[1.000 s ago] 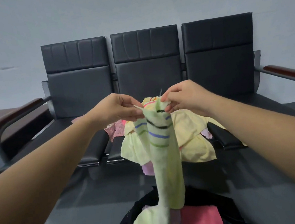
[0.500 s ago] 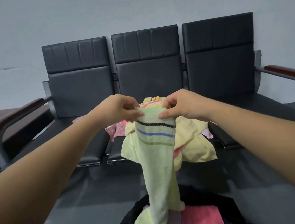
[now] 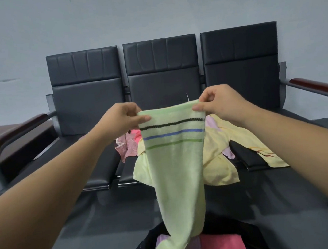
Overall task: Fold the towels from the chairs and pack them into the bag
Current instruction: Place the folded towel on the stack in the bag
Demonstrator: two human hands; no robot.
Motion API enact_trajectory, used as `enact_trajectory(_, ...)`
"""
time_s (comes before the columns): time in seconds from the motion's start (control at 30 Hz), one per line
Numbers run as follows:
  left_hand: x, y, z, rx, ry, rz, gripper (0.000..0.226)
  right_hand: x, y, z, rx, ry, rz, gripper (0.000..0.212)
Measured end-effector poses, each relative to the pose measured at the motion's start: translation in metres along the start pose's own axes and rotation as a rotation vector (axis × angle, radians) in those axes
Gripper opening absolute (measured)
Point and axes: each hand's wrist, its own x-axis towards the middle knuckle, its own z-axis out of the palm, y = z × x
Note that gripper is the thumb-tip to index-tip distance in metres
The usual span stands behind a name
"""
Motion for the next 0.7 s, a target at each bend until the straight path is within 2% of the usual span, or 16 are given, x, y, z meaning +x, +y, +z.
enact_trajectory(0.1,0.01,0.034,-0.01,-0.432,0.07,0.102,0.024,0.013,-0.02,-0.011,0.454,0.1,-0.01,0.02)
enact_trajectory(0.17,0.014,0.058,-0.021,-0.715,0.025,0.172,0.011,0.017,-0.039,-0.025,0.833,0.037,-0.053,0.015)
enact_trajectory(0.23,0.017,0.069,-0.032,-0.737,-0.03,0.167,0.008,0.017,-0.05,-0.036,0.966,-0.045,-0.071,0.013)
enact_trajectory(0.27,0.018,0.069,-0.035,-0.605,-0.028,0.132,0.014,0.016,-0.049,-0.038,0.87,-0.054,-0.061,0.012)
enact_trajectory(0.33,0.021,0.059,-0.036,-0.303,0.014,0.055,0.026,0.015,-0.042,-0.036,0.453,0.018,-0.037,0.013)
enact_trajectory(0.4,0.021,0.053,-0.029,-0.26,0.053,0.032,0.025,0.012,-0.034,-0.033,0.173,0.095,-0.06,0.015)
enact_trajectory(0.5,0.018,0.048,-0.019,-0.301,0.11,0.067,0.015,0.009,-0.031,-0.034,0.117,0.091,-0.134,0.021)
enact_trajectory(0.57,0.017,0.046,-0.015,-0.327,0.089,0.045,0.023,0.009,-0.031,-0.036,0.087,0.042,-0.125,0.031)
enact_trajectory(0.63,0.015,0.044,-0.013,-0.311,0.06,0.016,0.027,0.009,-0.03,-0.035,0.003,0.005,-0.113,0.019)
enact_trajectory(0.7,0.013,0.043,-0.011,-0.306,0.045,0.01,0.026,0.007,-0.028,-0.032,0.03,-0.024,-0.111,0.011)
